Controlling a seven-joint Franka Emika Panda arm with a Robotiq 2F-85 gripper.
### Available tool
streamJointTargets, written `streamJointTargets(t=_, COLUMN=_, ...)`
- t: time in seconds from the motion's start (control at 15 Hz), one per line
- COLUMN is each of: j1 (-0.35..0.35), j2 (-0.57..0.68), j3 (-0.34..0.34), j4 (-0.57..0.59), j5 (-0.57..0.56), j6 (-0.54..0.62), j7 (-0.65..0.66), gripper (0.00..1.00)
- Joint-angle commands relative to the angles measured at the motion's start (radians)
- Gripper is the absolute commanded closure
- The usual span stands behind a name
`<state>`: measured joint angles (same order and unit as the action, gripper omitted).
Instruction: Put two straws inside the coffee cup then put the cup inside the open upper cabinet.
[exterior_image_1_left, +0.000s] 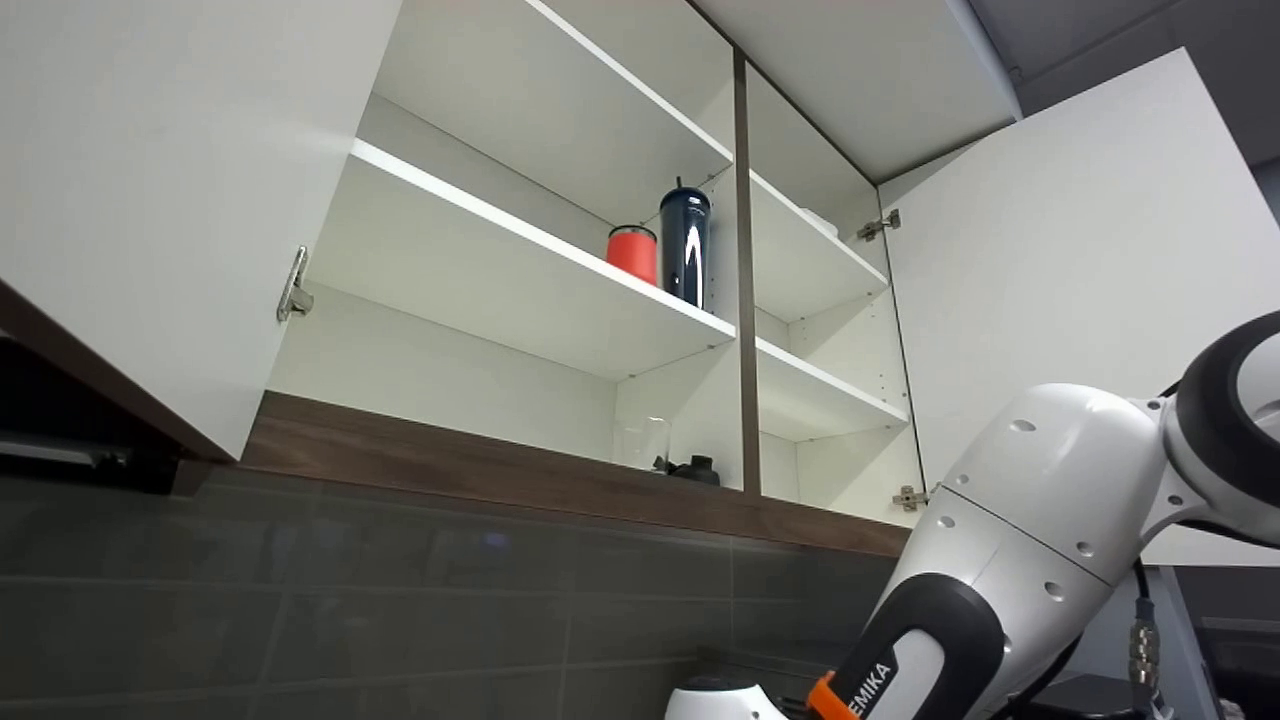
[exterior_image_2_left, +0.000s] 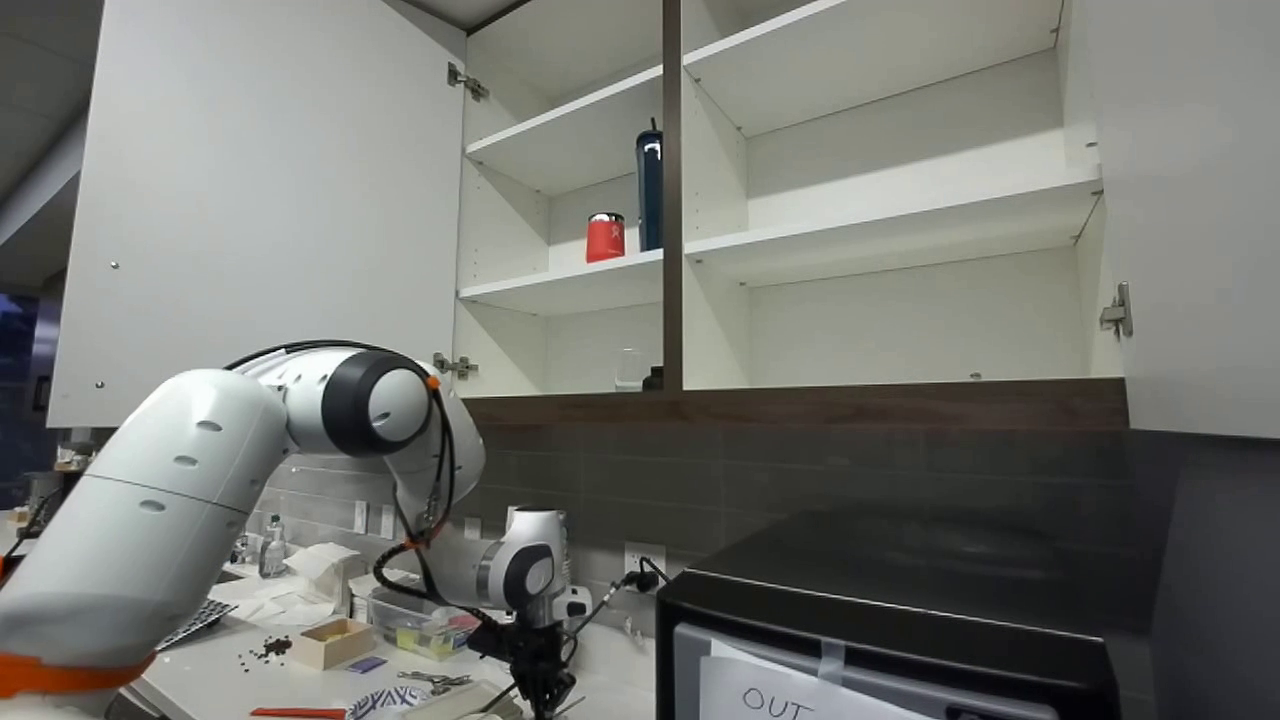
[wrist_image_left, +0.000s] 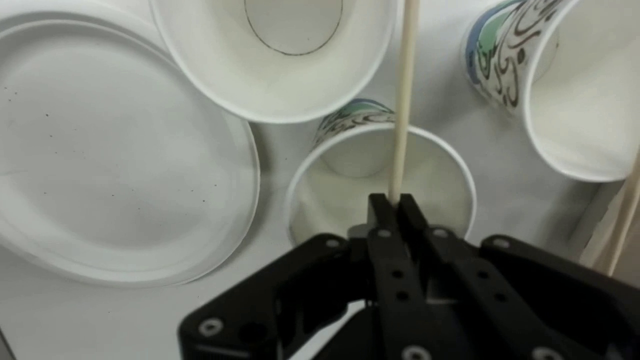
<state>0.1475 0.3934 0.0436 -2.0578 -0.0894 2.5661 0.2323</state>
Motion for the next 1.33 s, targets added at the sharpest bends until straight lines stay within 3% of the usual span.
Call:
streamJointTargets(t=0.0, j1=0.005, j2=-0.039, j3=-0.003, j4=-0.009, j5=0.008, j6=-0.040, j7=-0.013, gripper=0.98)
streamJointTargets(t=0.27, j1=0.044, j2=-0.118, j3=-0.029, j4=-0.040, j5=-0.088, j6=-0.081, j7=0.032, gripper=0.98)
streamJointTargets(t=0.4, j1=0.058, j2=-0.159, j3=-0.024, j4=-0.051, j5=-0.141, j6=-0.160, j7=0.034, gripper=0.98)
streamJointTargets(t=0.8, j1=0.088, j2=-0.213, j3=0.005, j4=-0.031, j5=-0.345, j6=-0.539, j7=0.064, gripper=0.98)
streamJointTargets(t=1.07, j1=0.084, j2=-0.197, j3=0.043, j4=-0.010, j5=-0.403, j6=-0.764, j7=-0.010, gripper=0.98)
streamJointTargets(t=1.27, j1=0.080, j2=-0.163, j3=0.066, j4=0.004, j5=-0.427, j6=-0.866, j7=-0.103, gripper=0.98)
